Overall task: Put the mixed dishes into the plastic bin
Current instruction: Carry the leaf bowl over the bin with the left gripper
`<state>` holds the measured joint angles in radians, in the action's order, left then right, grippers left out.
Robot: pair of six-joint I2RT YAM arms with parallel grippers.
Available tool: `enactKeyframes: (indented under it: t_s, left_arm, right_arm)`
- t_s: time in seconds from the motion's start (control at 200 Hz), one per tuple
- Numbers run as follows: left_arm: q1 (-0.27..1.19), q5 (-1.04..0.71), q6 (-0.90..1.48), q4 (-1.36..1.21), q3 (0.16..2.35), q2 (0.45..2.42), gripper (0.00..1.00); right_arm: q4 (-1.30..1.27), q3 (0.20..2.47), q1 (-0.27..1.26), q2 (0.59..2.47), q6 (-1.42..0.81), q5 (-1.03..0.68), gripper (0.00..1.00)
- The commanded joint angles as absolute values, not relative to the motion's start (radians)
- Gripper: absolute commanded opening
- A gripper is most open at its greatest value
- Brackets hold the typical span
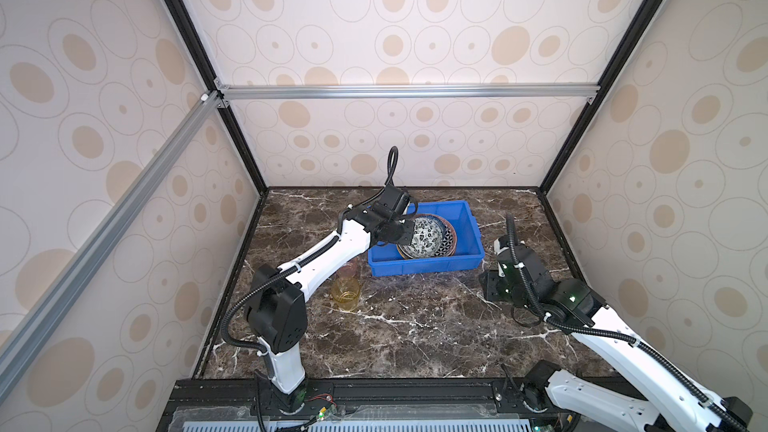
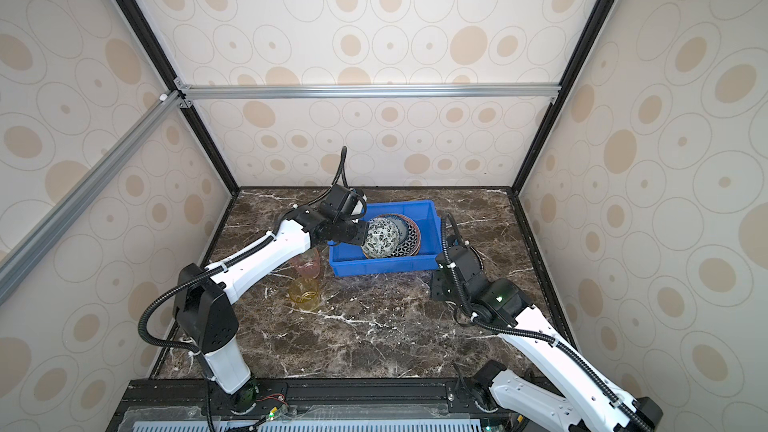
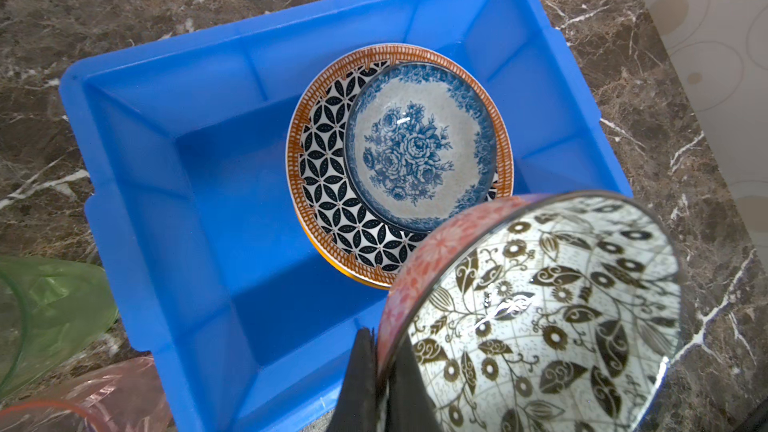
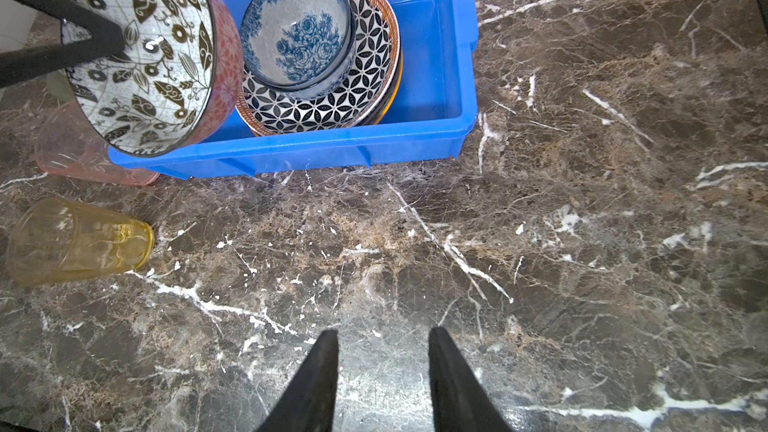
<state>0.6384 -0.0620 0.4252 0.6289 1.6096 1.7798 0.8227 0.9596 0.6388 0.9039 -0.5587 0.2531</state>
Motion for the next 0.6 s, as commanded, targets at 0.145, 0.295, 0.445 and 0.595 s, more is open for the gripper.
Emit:
enactKeyframes:
  t_s: [0.145, 0.295, 0.445, 0.595]
  left_arm:
    - [0.611, -0.074, 0.4, 0.609, 1.725, 1.82, 0.0]
    - [0.606, -0.08, 0.399, 0.627, 1.774, 1.867, 0.0]
    - [0.599, -0.086, 0.401, 0.634, 1.812, 1.911, 0.0]
    - [0.594, -0.093, 0.404, 0.632, 1.845, 1.947, 0.0]
  right_arm:
    - [0.825, 0.956, 0.647, 0.916, -0.523, 0.304, 0.41]
    - [0.798, 0.935, 0.646, 0.931, -0.512, 0.305, 0.42]
    - [0.785, 0.936, 0.646, 0.953, -0.495, 0.307, 0.44]
    - [0.778, 0.943, 0.64, 0.976, -0.48, 0.319, 0.47]
